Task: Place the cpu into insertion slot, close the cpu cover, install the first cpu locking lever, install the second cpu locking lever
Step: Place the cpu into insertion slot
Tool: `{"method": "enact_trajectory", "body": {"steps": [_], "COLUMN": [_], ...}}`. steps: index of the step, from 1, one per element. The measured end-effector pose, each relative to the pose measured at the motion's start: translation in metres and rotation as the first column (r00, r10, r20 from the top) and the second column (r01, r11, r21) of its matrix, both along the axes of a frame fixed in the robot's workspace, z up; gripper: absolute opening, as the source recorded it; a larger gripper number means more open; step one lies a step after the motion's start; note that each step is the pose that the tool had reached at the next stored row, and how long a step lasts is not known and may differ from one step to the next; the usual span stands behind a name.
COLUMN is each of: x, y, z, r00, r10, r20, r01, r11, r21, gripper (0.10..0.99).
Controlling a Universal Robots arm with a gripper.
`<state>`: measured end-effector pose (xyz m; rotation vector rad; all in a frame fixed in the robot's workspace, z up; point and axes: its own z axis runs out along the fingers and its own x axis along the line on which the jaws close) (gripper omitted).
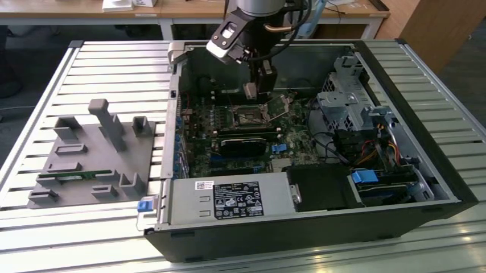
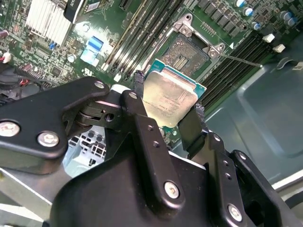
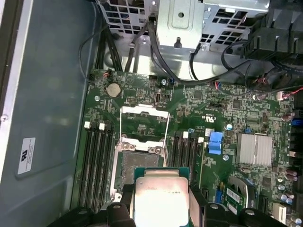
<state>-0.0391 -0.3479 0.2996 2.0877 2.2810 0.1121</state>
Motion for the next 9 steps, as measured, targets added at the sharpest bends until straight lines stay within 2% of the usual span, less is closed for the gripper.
{"method": "enact_trajectory", "body": {"steps": [5, 9], "x": [-0.0002, -0.0002], "y": [0.0, 0.0], "z": [-0.0059, -0.0086], "r00": [1.0, 1.0], "r10": [-0.005, -0.007], "r20": [-0.0002, -0.0025], "r01": [0.005, 0.007], "r11": [1.0, 1.0], "r21": [0.0, 0.0], "gripper": [0.541, 0.541]}}
